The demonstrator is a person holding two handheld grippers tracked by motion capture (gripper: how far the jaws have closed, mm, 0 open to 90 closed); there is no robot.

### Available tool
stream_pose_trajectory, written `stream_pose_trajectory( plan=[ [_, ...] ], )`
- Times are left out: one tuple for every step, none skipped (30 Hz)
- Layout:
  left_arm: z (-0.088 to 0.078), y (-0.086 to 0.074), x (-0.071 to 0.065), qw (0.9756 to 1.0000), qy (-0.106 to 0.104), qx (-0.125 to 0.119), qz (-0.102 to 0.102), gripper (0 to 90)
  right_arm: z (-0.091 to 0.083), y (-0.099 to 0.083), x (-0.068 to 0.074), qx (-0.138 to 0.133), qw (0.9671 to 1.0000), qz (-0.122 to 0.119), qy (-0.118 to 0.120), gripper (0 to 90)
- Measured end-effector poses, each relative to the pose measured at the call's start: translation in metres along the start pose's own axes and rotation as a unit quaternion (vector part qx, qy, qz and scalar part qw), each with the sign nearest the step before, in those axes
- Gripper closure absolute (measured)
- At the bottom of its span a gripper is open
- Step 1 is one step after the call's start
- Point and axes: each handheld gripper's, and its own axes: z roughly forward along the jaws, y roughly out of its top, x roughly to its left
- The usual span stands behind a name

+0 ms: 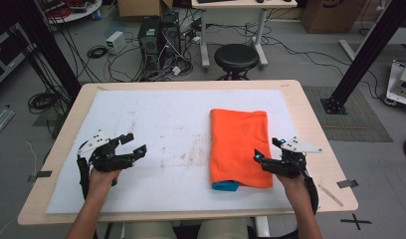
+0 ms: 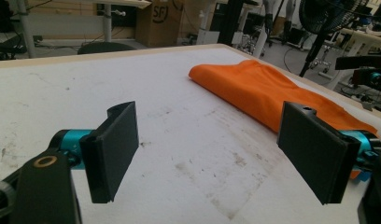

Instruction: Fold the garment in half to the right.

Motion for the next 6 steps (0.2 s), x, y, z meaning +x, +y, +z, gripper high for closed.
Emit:
stream_pose_trajectory(
  plan=[
    [-0.0001, -0.0001, 0.0005, 1.0, 0.0, 0.001, 0.001, 20.8, -0.0001, -0.0001, 0.0001, 0.0, 1.0, 0.0, 0.0, 20.9],
    [0.0, -0.0002, 0.0005, 1.0, 0.001, -0.001, -0.002, 20.8, -0.0002, -0.0001, 0.0001, 0.001, 1.0, 0.0, 0.001, 20.9],
    [0.0, -0.0004, 0.0005, 1.0, 0.001, -0.001, -0.003, 20.8, -0.0003, -0.0002, 0.0, 0.0, 1.0, 0.0, 0.0, 20.9],
    [0.0001, -0.0005, 0.0006, 1.0, 0.001, -0.001, -0.003, 20.8, -0.0004, -0.0002, -0.0001, -0.001, 1.0, -0.001, 0.0, 20.9],
    [0.0003, -0.0006, 0.0005, 1.0, 0.001, 0.0, -0.002, 20.8, -0.0007, -0.0001, -0.0001, -0.002, 1.0, -0.001, 0.001, 20.9],
    [0.0005, -0.0006, 0.0005, 1.0, 0.002, 0.0, -0.002, 20.8, -0.001, 0.0001, -0.0001, -0.002, 1.0, -0.001, 0.002, 20.9]
  ],
)
